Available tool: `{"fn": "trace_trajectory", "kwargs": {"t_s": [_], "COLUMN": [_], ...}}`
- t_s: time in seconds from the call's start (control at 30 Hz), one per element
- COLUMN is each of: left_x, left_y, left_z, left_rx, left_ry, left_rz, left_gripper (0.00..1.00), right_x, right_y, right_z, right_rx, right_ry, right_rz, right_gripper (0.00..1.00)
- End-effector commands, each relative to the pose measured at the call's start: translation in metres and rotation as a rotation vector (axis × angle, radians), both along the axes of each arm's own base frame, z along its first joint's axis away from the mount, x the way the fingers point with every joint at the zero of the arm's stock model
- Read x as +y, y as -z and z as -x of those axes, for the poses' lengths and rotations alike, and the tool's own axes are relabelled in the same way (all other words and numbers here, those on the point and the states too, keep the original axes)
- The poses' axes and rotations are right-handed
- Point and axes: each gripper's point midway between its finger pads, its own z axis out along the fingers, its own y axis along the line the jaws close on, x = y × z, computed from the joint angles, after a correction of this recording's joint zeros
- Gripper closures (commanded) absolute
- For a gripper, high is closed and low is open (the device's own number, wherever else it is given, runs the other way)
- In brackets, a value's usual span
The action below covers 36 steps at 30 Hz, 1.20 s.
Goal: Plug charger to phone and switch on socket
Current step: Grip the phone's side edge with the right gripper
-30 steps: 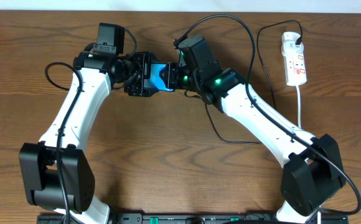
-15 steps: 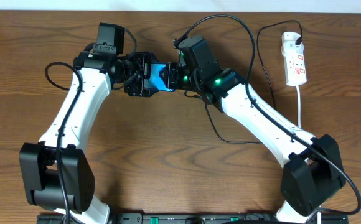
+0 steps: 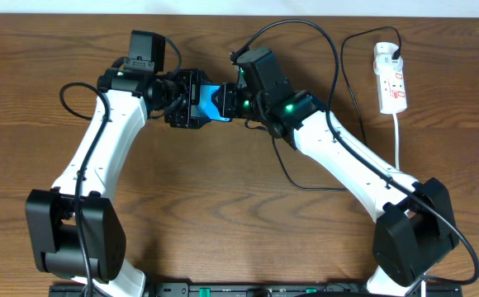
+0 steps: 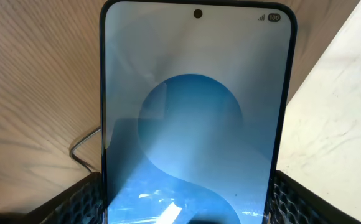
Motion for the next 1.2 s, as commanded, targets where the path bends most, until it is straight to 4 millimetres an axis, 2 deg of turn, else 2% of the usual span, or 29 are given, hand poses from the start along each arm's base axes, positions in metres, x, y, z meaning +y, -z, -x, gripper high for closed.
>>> {"fn": "trace_trajectory", "kwargs": {"t_s": [0.0,0.23,0.3,0.53,0.73,1.1,1.17], "left_x": [-0.0018,-0.0018,-0.0018,-0.0018,-0.0018,-0.0018,-0.0018], "left_y": [-0.0121,-0.0122,-0.0122,-0.0121,-0.0122,-0.0122,-0.0122], "left_z": [0.0015,0.0015,0.0015,0.0014,0.0015,0.0015,0.0015], "left_rx": [-0.026,-0.026,-0.026,-0.026,-0.026,-0.026,-0.026], "left_ry": [0.012,0.012,0.012,0.011,0.012,0.012,0.012], "left_rz": [0.023,0.023,0.023,0.023,0.023,0.023,0.023], "left_gripper": [0.93,0.93,0.93,0.93,0.93,0.92,0.83], "right_x": [0.003,0.003,0.003,0.003,0.003,0.0009,-0.0015], "right_y": [0.0003,0.0003,0.0003,0.0003,0.0003,0.0002,0.0002], "right_z": [-0.001,-0.001,-0.001,-0.001,-0.001,-0.0029,-0.0049], "right_rx": [-0.007,-0.006,-0.006,-0.006,-0.006,-0.007,-0.007], "right_ry": [-0.004,-0.003,-0.003,-0.003,-0.003,0.002,0.008], "right_rz": [0.006,0.006,0.006,0.006,0.006,0.006,0.006], "right_gripper": [0.78,0.8,0.85,0.88,0.96,0.99,0.99]}}
